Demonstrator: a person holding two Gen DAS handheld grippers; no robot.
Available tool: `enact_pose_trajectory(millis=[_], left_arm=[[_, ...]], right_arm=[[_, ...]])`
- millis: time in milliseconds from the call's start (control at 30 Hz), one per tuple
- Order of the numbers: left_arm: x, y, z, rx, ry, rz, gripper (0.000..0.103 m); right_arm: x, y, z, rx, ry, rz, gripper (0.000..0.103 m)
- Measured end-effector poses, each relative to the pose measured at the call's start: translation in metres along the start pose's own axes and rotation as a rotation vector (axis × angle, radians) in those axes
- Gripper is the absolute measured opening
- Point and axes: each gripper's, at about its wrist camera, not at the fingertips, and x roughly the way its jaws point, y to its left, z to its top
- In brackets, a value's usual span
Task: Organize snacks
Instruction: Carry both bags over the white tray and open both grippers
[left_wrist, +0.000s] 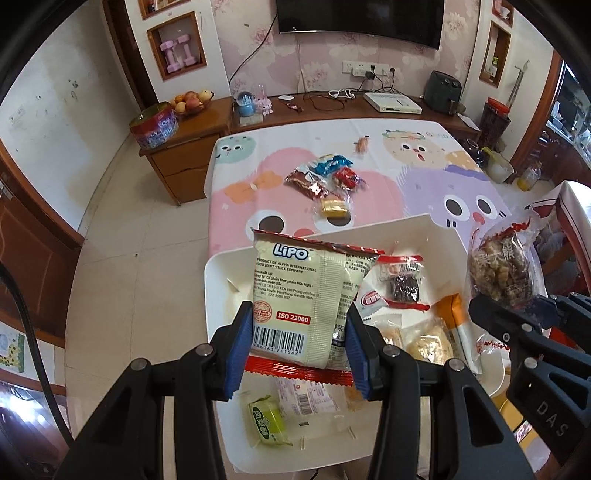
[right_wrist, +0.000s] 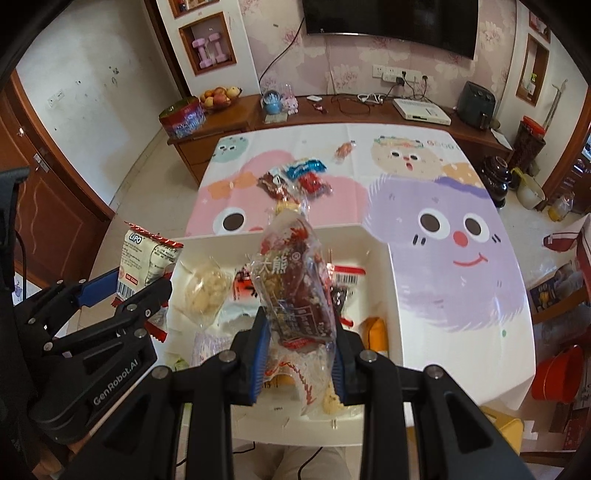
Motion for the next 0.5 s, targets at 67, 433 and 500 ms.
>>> enact_pose_trajectory(millis=[67,433,500], left_arm=[[0.002,-0.001,-0.002,-0.004,0.010,-0.003,0.045],[0.013,0.001,-0.004,-0.023,0.056,0.003,0.053],[0.015,0.003,-0.004,-0.035,0.062,0.018,0.089]], right_arm=[[0.002,0.000,-0.002,0.000,0.009,-0.002,0.029],[0.011,-0.001,-0.003,0.001,0.047,-0.006,0.031],[0.013,-0.001,-0.003,0.005,0.054,-0.015,0.032]])
